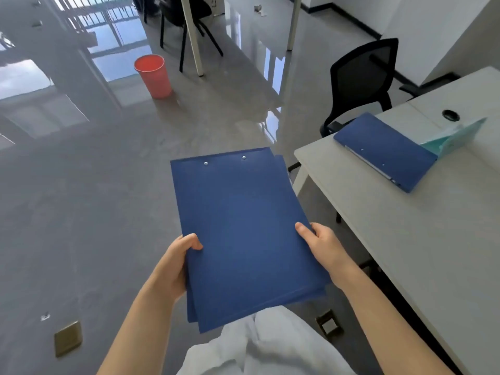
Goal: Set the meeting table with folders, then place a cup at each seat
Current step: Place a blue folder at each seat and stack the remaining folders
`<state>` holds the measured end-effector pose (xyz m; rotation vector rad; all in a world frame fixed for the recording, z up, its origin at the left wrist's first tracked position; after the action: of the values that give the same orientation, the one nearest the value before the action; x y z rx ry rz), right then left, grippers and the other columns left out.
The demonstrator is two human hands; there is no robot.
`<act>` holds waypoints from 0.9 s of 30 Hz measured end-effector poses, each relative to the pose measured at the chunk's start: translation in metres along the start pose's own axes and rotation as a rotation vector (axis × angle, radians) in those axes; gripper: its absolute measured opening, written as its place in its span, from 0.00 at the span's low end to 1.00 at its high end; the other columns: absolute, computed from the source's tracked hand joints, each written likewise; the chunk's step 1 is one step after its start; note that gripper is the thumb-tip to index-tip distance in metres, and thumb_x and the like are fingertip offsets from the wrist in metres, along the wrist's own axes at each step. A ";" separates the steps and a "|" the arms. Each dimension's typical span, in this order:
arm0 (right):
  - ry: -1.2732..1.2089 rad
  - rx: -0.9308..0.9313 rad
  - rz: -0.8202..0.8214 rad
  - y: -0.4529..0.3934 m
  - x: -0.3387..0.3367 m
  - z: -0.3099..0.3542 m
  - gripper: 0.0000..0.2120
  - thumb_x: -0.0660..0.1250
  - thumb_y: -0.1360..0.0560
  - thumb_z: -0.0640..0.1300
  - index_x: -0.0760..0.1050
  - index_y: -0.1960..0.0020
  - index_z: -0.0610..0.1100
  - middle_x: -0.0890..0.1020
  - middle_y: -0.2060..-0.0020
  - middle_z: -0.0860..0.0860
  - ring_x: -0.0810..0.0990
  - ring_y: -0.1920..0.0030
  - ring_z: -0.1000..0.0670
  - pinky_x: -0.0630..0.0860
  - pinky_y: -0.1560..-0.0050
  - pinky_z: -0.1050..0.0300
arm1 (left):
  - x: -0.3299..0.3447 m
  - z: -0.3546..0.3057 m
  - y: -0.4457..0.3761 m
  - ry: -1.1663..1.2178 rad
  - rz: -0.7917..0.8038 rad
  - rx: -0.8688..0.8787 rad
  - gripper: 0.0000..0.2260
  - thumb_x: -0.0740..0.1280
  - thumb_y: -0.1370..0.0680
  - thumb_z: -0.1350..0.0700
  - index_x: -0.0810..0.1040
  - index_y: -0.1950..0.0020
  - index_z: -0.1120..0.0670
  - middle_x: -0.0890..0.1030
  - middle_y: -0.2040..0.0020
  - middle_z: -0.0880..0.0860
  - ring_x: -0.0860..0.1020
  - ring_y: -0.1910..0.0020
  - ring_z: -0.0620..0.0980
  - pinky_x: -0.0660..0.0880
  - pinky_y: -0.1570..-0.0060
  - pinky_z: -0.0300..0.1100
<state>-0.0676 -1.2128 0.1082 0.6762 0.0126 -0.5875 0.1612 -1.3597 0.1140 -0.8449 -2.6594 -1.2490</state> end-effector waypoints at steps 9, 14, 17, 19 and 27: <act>-0.063 -0.065 -0.033 -0.118 0.003 0.062 0.10 0.61 0.20 0.50 0.74 0.43 0.45 0.82 0.48 0.50 0.82 0.50 0.49 0.80 0.52 0.53 | 0.010 -0.078 -0.115 -0.018 -0.196 -0.057 0.12 0.67 0.27 0.54 0.80 0.46 0.56 0.85 0.54 0.56 0.82 0.58 0.59 0.78 0.56 0.50; -0.062 -0.037 0.061 -0.203 -0.018 0.127 0.11 0.61 0.21 0.49 0.71 0.39 0.49 0.81 0.45 0.52 0.82 0.47 0.49 0.79 0.43 0.47 | 0.031 -0.160 -0.184 -0.044 -0.231 0.004 0.11 0.67 0.26 0.56 0.79 0.44 0.57 0.85 0.52 0.58 0.83 0.59 0.60 0.80 0.58 0.52; -0.117 -0.027 0.174 -0.238 -0.028 0.169 0.12 0.62 0.21 0.43 0.70 0.37 0.48 0.81 0.44 0.53 0.82 0.46 0.50 0.79 0.43 0.50 | 0.040 -0.204 -0.213 -0.038 -0.220 0.072 0.10 0.67 0.25 0.58 0.79 0.44 0.56 0.85 0.52 0.58 0.83 0.60 0.59 0.80 0.60 0.53; -0.147 -0.026 0.186 -0.265 -0.034 0.198 0.14 0.61 0.21 0.38 0.69 0.37 0.47 0.80 0.44 0.51 0.81 0.45 0.49 0.79 0.44 0.50 | 0.047 -0.231 -0.236 -0.044 -0.210 0.088 0.11 0.68 0.25 0.57 0.80 0.44 0.55 0.85 0.51 0.57 0.83 0.58 0.60 0.80 0.58 0.54; -0.246 0.058 -0.020 -0.359 -0.048 0.258 0.12 0.60 0.24 0.37 0.73 0.41 0.43 0.82 0.46 0.45 0.82 0.46 0.43 0.78 0.43 0.44 | 0.077 -0.324 -0.343 -0.158 -0.144 0.066 0.11 0.70 0.24 0.54 0.79 0.43 0.53 0.86 0.52 0.55 0.84 0.58 0.57 0.80 0.58 0.51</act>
<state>-0.3381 -1.5659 0.1096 0.6571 -0.2284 -0.6889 -0.1292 -1.7392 0.1168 -0.7864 -2.9159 -1.1610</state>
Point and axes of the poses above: each hand's wrist, its own y-axis away from the middle knuckle, its own x-axis out of the palm, z = x × y, the point moved 3 cm from there along -y, towards the middle knuckle
